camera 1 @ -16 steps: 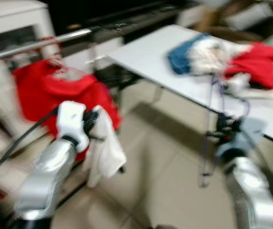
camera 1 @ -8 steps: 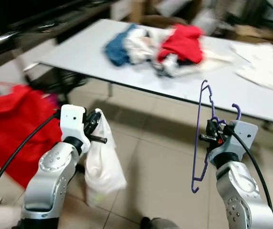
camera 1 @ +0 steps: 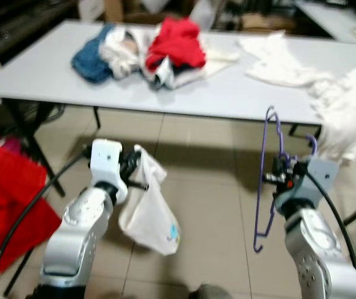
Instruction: Hang hanger
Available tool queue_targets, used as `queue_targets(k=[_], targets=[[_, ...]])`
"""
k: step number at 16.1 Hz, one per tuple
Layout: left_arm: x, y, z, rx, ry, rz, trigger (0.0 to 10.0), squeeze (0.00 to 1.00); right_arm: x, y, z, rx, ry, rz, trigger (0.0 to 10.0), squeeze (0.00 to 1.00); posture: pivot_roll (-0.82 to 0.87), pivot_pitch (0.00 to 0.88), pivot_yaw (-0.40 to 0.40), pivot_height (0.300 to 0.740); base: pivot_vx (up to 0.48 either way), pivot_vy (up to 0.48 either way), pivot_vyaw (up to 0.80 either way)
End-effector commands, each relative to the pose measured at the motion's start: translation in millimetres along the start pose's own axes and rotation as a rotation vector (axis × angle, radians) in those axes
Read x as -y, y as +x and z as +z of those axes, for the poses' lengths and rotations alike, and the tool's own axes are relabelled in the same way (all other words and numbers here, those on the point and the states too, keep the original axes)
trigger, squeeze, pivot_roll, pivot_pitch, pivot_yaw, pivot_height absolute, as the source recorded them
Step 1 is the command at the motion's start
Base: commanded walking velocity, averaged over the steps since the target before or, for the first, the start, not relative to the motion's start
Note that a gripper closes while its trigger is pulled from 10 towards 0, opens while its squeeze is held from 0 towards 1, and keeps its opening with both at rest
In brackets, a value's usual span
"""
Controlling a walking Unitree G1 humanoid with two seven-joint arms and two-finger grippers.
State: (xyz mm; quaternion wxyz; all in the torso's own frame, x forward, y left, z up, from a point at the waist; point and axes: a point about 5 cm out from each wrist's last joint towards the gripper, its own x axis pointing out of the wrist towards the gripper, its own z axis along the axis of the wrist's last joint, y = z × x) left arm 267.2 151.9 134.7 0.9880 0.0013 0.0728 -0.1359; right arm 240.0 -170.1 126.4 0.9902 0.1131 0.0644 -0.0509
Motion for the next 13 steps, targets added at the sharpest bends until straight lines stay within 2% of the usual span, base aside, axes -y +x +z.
queue_targets(k=[1, 3, 7, 11, 13], targets=[[-4.9, -2.4, 6.9, 0.022, 0.027, 0.026, 10.0, 0.0, -4.3, 0.0, -0.4, -0.008, 0.005, 0.016, 10.0, 0.0, -0.12, 0.085, -0.041, 0.74, 0.0, 0.0, -0.75], [-10.3, -4.4, 7.7, 0.025, 0.002, 0.057, 10.0, 0.0, -5.9, 2.9, -2.1, -0.017, 0.005, 0.021, 10.0, 0.0, -0.12, 0.083, -0.04, 0.74, 0.0, 0.0, 0.0], [-10.6, -1.3, 11.4, 0.05, 0.025, 0.024, 10.0, 0.0, -7.1, 7.0, 0.2, -0.018, -0.002, 0.025, 10.0, 0.0, -0.12, 0.072, -0.042, 0.74, 0.0, 0.0, 0.0], [-13.4, -2.6, 10.3, 0.029, 0.039, 0.03, 10.0, 0.0, -10.5, 5.5, -3.6, -0.031, 0.018, 0.02, 10.0, 0.0, -0.1, 0.1, -0.032, 0.74, 0.0, 0.45, 0.0], [-17.1, -3.3, 7.4, 0.009, 0.053, 0.034, 10.0, 0.0, -11.9, 3.3, -4.9, -0.031, 0.027, 0.01, 10.0, 0.0, -0.12, 0.097, -0.009, 0.74, 0.0, 0.161, 0.0]])
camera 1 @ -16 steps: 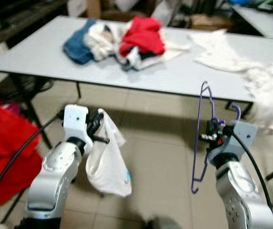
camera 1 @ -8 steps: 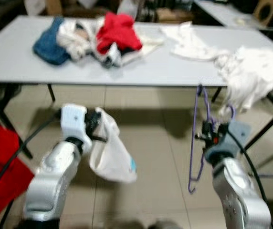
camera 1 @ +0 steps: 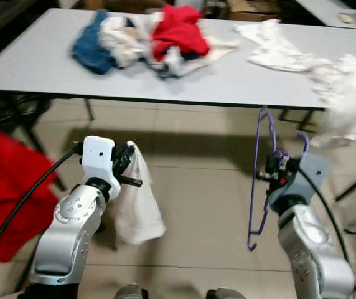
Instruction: Hang hanger
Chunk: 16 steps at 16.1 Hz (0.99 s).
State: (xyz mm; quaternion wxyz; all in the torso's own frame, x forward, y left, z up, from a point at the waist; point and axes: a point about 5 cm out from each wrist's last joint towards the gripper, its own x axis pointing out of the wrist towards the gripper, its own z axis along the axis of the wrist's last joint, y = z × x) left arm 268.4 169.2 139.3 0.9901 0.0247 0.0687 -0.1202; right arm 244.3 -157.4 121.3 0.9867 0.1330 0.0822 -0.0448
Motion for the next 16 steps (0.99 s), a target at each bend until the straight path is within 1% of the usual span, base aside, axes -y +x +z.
queue_targets(k=[1, 3, 6, 7, 8, 9, 11, 13, 16], targets=[[-0.9, 1.3, 2.4, 0.003, 0.013, 0.002, 10.0, 0.0, -0.3, -1.0, 2.8, 0.01, -0.007, -0.003, 10.0, 0.0, -0.12, 0.097, -0.009, 0.74, 0.0, 0.0, 0.0], [6.0, 5.3, 6.5, 0.045, -0.016, -0.039, 10.0, 0.0, 0.8, 1.6, 1.5, 0.01, -0.007, -0.007, 10.0, 0.0, -0.12, 0.066, -0.001, 0.74, 0.0, 0.0, 0.0], [4.0, 11.8, 10.5, 0.059, 0.001, -0.032, 10.0, 0.0, -2.5, 5.2, 5.0, 0.022, -0.022, 0.012, 10.0, 0.0, -0.13, 0.054, 0.001, 0.74, 0.0, 0.0, 0.0], [2.2, 12.7, 10.7, 0.056, -0.004, -0.025, 10.0, 0.0, -5.8, 6.4, 6.6, 0.024, -0.046, 0.053, 10.0, 0.0, -0.12, 0.057, 0.0, 0.74, 0.0, 0.0, 0.0], [4.3, 11.5, 10.8, 0.047, 0.009, -0.06, 10.0, 0.0, -9.7, 8.2, 7.2, 0.021, -0.092, 0.116, 10.0, 0.0, -0.12, 0.055, -0.002, 0.74, 0.266, 0.0, 0.0], [5.4, 11.3, 10.9, 0.055, 0.004, -0.063, 10.0, 0.0, -9.2, 9.4, 7.2, 0.021, -0.109, 0.119, 10.0, 0.0, -0.12, 0.046, 0.001, 0.74, 0.292, 0.0, 0.0], [4.3, 14.7, 9.9, 0.063, -0.008, -0.053, 10.0, 0.0, -11.2, 12.8, 10.5, 0.034, -0.125, 0.136, 10.0, 0.0, -0.13, 0.029, 0.003, 0.74, 0.302, 0.0, 0.0], [4.0, 19.7, 12.1, 0.076, -0.022, -0.036, 10.0, 0.0, -10.7, 13.5, 13.7, 0.035, -0.135, 0.155, 10.0, 0.0, -0.12, 0.013, -0.016, 0.74, 0.304, 0.0, 0.0], [6.1, 19.0, 11.3, 0.078, -0.023, -0.039, 10.0, 0.0, -7.6, 15.6, 13.3, 0.029, -0.155, 0.169, 10.0, 0.0, -0.11, 0.003, -0.03, 0.74, 0.304, 0.0, 0.0]])
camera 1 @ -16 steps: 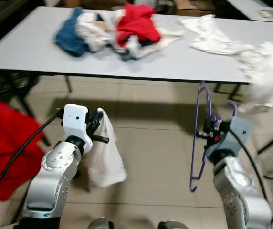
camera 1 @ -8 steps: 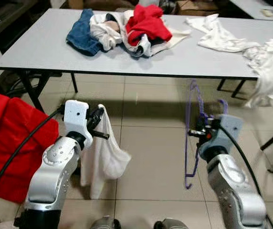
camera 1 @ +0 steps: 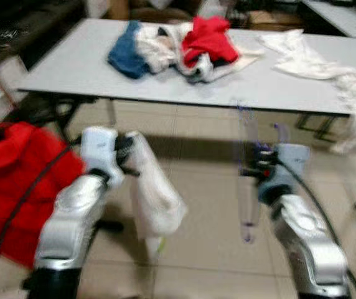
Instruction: Hang hanger
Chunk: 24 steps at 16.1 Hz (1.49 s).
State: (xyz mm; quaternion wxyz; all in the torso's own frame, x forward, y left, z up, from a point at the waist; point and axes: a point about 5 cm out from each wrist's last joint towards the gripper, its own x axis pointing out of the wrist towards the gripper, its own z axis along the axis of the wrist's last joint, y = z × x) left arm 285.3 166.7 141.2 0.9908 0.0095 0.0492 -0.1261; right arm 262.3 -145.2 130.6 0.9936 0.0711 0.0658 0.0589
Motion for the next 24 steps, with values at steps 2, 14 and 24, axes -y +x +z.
queue_targets(k=[2, 14, 24], targets=[[8.8, 3.3, 6.5, 0.039, 0.001, -0.029, 10.0, 0.0, 9.5, -1.4, 3.8, 0.008, -0.013, -0.026, 10.0, 0.0, -0.11, 0.0, -0.036, 0.74, 0.311, 0.0, 0.0], [7.2, 49.4, 64.7, 0.159, 0.084, -0.094, 10.0, 0.0, 43.7, -25.5, 45.6, -0.046, -0.344, 0.486, 10.0, 0.0, -0.11, 0.0, -0.045, 0.74, 0.353, 0.0, -0.23], [-10.6, 62.8, 113.4, 0.256, 0.155, -0.124, 10.0, 0.0, 20.9, -44.9, 56.2, -0.241, -0.395, 1.016, 10.0, 0.0, -0.09, 0.0, -0.075, 0.74, 0.444, 0.0, 0.0]])
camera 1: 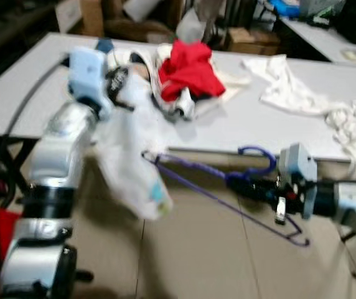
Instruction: Hang hanger
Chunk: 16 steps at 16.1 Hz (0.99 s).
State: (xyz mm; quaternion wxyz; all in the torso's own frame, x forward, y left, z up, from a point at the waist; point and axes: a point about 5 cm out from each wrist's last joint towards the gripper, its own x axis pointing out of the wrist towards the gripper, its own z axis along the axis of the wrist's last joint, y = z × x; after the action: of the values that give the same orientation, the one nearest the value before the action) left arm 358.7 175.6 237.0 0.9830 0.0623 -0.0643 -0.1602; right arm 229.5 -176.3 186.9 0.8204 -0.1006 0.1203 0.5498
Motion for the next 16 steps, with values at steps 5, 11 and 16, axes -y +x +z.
queue_targets(k=[5, 11, 16], targets=[[43.8, 3.2, 49.7, 0.156, -0.027, -0.362, 10.0, 0.0, 10.2, 23.3, -0.5, -0.05, -0.05, 0.069, 10.0, 0.0, -0.09, 0.0, -0.072, 0.74, 0.448, 0.0, 0.0], [66.9, -22.5, 84.4, 0.262, -0.091, -0.677, 10.0, 0.0, 37.5, 45.4, 11.2, -0.045, -0.157, 0.059, 10.0, 0.0, -0.09, 0.0, -0.066, 0.74, 0.431, 0.0, 0.0], [62.6, -31.1, 123.2, 0.427, -0.165, -0.747, 10.0, 0.0, 139.4, 31.9, 111.4, 0.122, -0.474, -0.583, 10.0, 0.0, -0.08, 0.0, -0.083, 0.74, 0.406, 0.0, 0.0]])
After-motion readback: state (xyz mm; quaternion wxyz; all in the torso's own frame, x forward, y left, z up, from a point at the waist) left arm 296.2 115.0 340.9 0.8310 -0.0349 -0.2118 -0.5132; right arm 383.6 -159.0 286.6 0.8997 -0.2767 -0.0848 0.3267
